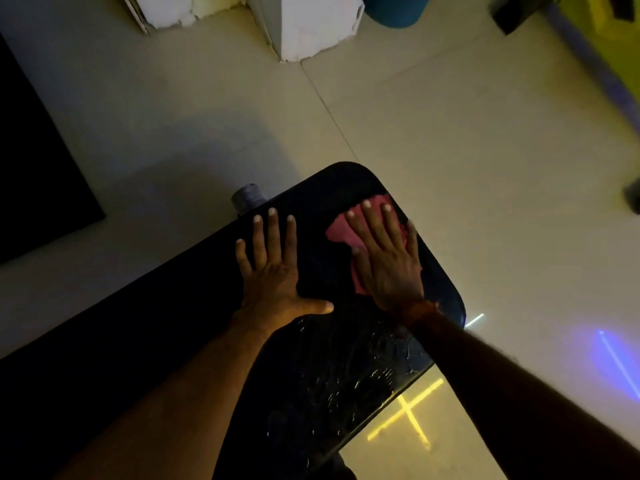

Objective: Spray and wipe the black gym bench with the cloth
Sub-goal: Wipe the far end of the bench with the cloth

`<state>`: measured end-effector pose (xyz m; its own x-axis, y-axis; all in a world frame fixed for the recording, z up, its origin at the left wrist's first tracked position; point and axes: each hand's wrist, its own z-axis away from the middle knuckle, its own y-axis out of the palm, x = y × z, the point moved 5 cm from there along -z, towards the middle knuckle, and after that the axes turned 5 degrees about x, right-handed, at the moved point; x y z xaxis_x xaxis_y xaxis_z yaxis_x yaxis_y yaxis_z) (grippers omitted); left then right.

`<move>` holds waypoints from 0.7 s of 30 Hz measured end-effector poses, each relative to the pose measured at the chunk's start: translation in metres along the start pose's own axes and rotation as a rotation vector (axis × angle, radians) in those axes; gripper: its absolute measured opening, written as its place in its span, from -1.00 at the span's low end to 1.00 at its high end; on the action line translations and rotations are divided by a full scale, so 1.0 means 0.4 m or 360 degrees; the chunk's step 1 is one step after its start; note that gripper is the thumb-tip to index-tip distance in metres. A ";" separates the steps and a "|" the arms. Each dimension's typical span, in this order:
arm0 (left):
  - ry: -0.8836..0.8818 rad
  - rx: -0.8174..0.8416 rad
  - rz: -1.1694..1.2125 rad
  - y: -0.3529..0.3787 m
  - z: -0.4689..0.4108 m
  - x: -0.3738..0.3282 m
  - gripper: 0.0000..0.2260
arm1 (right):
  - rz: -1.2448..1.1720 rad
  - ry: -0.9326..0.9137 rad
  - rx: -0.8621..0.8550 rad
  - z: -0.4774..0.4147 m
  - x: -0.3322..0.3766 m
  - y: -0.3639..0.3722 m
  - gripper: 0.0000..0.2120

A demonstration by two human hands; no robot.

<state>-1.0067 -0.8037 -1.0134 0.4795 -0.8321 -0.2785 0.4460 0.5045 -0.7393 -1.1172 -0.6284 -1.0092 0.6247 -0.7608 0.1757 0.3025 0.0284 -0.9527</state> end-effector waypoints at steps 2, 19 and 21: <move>0.0005 -0.0005 -0.0008 0.000 -0.004 -0.002 0.49 | -0.0071 0.0234 -0.0037 -0.058 -0.012 -0.016 -0.45; 0.0443 0.0054 -0.0191 0.093 0.104 -0.125 0.33 | -0.0034 0.0447 -0.0088 0.151 -0.132 0.026 -0.45; 0.0446 0.0085 -0.0246 0.119 0.113 -0.143 0.38 | -0.0185 0.0743 -0.0090 0.153 -0.141 0.030 -0.44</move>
<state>-0.9789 -0.7217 -1.0049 0.1799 -0.9271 -0.3290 0.5400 0.3726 -0.7547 -1.1048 -0.5456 -1.0155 0.1957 -0.9669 0.1640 0.3032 -0.0993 -0.9477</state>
